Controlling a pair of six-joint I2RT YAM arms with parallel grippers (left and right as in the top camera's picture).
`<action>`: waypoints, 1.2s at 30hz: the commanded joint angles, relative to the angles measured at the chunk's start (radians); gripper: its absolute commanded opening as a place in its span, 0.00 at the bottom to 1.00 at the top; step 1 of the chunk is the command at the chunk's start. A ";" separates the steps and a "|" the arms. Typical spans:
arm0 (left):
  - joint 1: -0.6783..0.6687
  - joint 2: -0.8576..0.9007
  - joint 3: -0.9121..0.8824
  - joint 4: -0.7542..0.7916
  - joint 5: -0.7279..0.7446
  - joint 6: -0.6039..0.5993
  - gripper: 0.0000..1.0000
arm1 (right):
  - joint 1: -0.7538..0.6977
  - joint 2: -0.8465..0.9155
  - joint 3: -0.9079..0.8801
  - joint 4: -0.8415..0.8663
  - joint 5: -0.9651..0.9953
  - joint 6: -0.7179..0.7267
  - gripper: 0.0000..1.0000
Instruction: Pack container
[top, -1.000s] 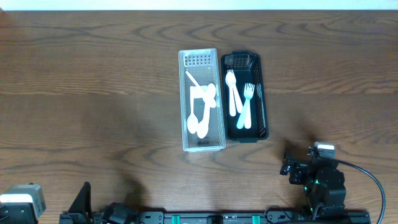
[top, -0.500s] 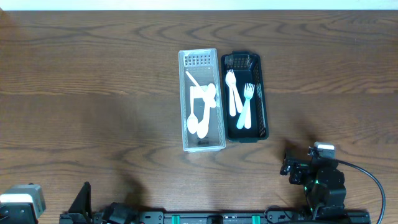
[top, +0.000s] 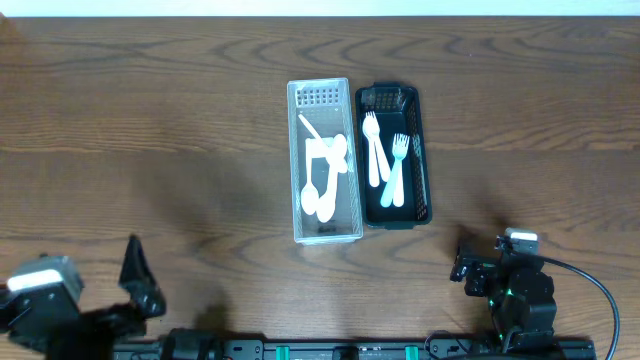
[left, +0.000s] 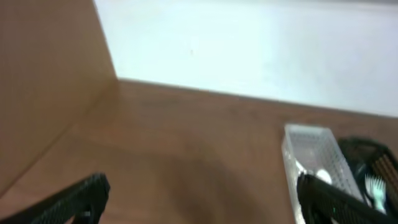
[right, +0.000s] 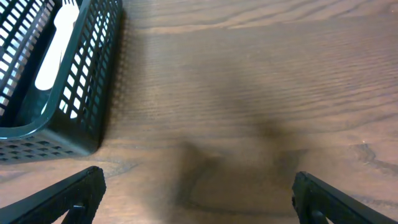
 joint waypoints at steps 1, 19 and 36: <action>0.063 -0.082 -0.171 0.106 0.094 0.013 0.98 | -0.008 -0.011 -0.013 0.001 0.003 0.011 0.99; 0.098 -0.258 -0.962 0.715 0.243 -0.043 0.98 | -0.008 -0.011 -0.013 0.001 0.004 0.011 0.99; 0.098 -0.415 -1.132 0.745 0.239 -0.043 0.98 | -0.008 -0.011 -0.013 0.001 0.004 0.011 0.99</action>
